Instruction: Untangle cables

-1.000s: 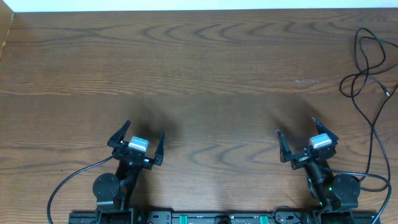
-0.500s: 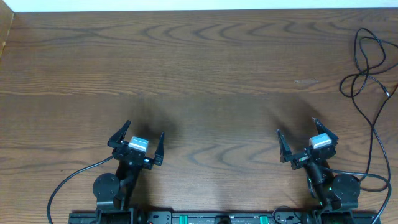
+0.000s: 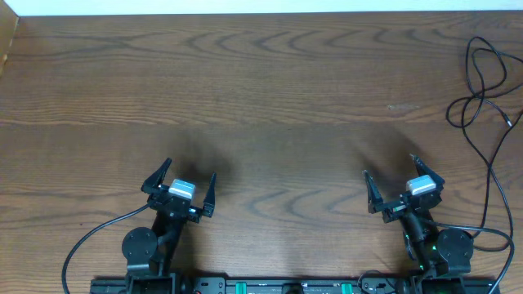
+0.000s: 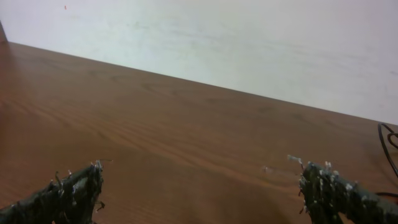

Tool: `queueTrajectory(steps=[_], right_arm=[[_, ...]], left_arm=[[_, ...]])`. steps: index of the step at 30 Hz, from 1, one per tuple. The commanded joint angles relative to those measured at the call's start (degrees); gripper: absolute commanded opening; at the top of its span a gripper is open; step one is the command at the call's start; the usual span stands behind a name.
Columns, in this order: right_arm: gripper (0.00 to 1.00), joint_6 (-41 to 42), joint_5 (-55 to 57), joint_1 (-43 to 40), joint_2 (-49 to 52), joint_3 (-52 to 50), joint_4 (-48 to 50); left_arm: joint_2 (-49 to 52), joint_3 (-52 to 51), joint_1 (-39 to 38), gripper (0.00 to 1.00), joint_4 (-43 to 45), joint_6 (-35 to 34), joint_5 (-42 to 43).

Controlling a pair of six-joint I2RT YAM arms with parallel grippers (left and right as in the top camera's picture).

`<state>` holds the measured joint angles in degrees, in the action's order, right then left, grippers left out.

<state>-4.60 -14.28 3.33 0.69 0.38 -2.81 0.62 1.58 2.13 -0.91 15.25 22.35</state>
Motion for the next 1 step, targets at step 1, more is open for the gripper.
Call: queueTrajectory(steps=[1], right_arm=[[0.99, -0.4, 0.6, -0.3, -0.4, -0.1, -0.4]], left_arm=[[-0.3, -1.3, -0.2, 0.98, -1.5, 0.1, 0.1]])
